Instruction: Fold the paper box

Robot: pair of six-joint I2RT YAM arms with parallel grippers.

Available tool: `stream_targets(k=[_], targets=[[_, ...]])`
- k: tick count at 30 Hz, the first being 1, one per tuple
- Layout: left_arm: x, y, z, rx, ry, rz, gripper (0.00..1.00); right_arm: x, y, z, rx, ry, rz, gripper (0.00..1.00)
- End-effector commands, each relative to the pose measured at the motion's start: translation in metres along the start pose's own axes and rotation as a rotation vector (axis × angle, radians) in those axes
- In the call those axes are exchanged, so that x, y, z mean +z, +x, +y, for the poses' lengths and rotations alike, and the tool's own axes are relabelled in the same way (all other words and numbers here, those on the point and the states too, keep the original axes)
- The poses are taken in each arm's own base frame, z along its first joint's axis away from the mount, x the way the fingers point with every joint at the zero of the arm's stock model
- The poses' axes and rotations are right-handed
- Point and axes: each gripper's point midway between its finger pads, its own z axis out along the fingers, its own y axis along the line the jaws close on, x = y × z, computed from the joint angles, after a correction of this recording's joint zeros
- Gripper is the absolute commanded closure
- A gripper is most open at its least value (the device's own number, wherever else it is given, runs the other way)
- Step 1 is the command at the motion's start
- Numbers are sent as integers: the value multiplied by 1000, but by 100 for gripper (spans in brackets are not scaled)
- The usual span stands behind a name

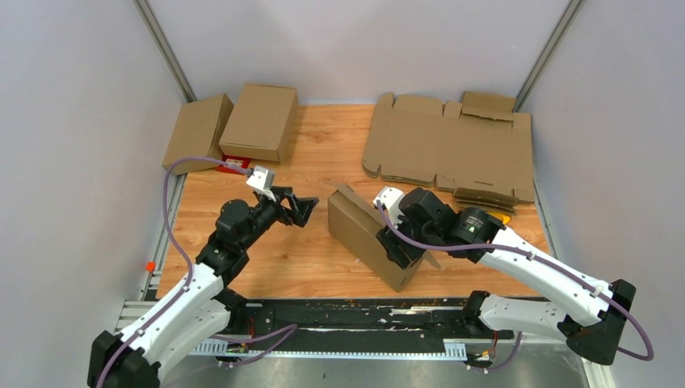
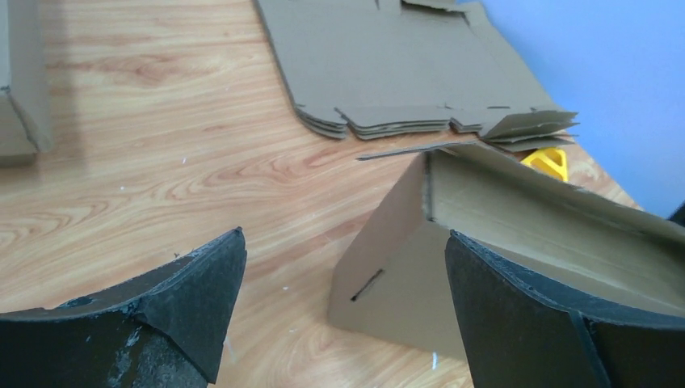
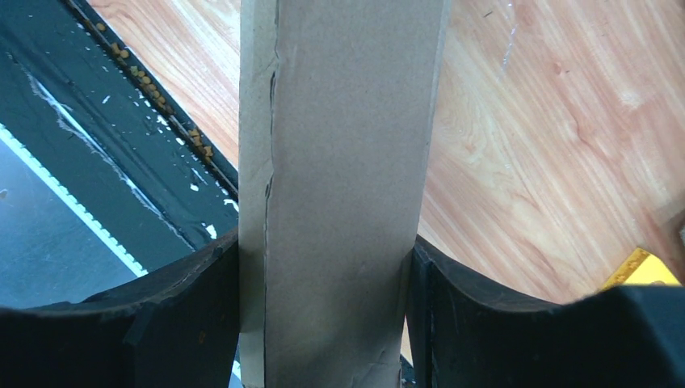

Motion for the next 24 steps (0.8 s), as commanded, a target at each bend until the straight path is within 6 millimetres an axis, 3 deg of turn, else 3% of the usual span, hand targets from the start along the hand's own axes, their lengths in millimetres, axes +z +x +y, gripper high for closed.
stream_targets(k=[1,5,11,19,24], targets=[[15,-24,15,-46,32,-71,1,-13,-26,-13,-53,69,-104,41],[28,-17,25,-74,71,-62,4,-10,-21,-16,-39,90,-100,39],[32,-12,9,-178,209,-127,3,-7,-19,-9,-33,50,-131,39],[38,-14,10,24,235,-124,12,-2,-14,-4,-47,19,-85,39],[37,-12,-1,45,306,-118,17,-2,-17,5,-59,-36,-97,39]])
